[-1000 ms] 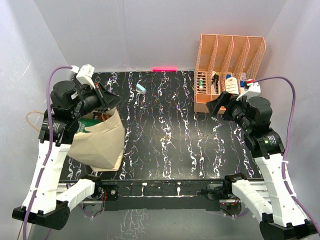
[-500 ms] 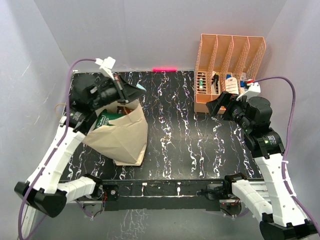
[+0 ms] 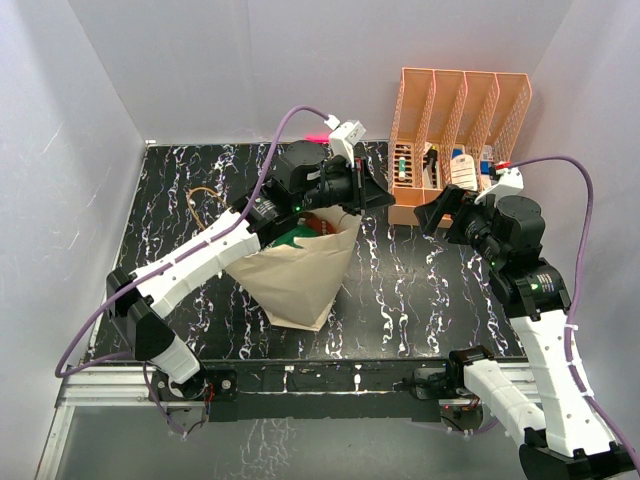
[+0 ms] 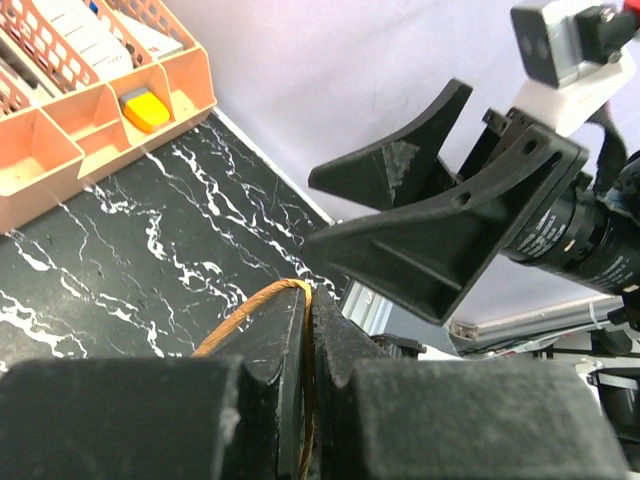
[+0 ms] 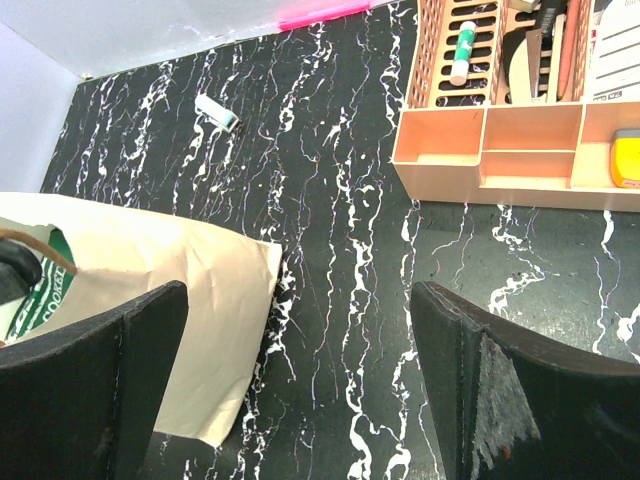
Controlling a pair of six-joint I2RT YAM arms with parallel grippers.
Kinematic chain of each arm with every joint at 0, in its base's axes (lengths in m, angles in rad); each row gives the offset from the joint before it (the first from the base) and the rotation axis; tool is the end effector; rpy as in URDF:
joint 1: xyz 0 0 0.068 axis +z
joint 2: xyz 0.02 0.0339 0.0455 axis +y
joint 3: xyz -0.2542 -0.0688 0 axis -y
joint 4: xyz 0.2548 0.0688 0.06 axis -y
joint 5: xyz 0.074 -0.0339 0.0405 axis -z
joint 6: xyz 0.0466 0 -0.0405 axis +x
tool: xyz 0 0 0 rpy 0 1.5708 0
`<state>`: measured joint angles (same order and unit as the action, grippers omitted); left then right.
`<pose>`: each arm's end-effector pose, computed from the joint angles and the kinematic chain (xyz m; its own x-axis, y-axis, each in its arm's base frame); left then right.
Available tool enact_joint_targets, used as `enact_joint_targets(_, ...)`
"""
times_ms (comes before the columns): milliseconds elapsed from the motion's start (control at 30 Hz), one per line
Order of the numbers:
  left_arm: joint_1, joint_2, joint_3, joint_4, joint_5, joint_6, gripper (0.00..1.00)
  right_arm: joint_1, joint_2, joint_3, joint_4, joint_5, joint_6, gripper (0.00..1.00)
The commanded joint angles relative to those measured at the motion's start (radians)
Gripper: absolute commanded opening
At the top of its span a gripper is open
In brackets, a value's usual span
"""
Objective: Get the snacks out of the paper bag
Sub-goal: Move the paper bag to the center of the board.
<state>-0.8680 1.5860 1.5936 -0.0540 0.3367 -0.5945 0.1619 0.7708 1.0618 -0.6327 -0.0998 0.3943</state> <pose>0.2442 -0.3122 0.4241 -0.5477 -0.1713 -0.8190 0.7565 0.3166 -0.5722 0.1749 0.0333 0.3809 -0.4025 0.3216 -0.8571 -0.1066 0.9134 0.3928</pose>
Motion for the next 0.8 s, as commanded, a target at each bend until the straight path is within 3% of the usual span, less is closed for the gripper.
enact_joint_targets(0, -0.008, -0.012, 0.093, 0.131, -0.023, 0.027, 0.0, 0.004, -0.017, -0.012, 0.025, 0.015, 0.003, 0.98)
enact_joint_targets(100, -0.007, 0.002, 0.109, 0.112, -0.026, 0.033, 0.0, 0.004, -0.017, -0.019, 0.03, 0.018, 0.003, 0.98)
enact_joint_targets(267, -0.007, -0.058, 0.064, 0.063, -0.058, 0.092, 0.3, 0.004, -0.01, -0.02, 0.03, 0.024, 0.002, 0.98)
enact_joint_targets(367, -0.007, -0.133, 0.029, 0.022, -0.109, 0.141, 0.53, 0.003, -0.011, -0.023, 0.029, 0.024, 0.002, 0.98)
enact_joint_targets(533, -0.006, -0.259, 0.054, -0.143, -0.202, 0.235, 0.83, 0.004, -0.001, -0.032, 0.027, -0.024, -0.001, 0.98)
enact_joint_targets(667, -0.006, -0.351, 0.098, -0.349, -0.357, 0.309, 0.89, 0.003, 0.009, -0.04, 0.031, -0.072, 0.005, 0.98)
enact_joint_targets(767, -0.006, -0.426, 0.08, -0.549, -0.57, 0.342, 0.92, 0.003, 0.01, -0.041, 0.033, -0.093, 0.01, 0.98)
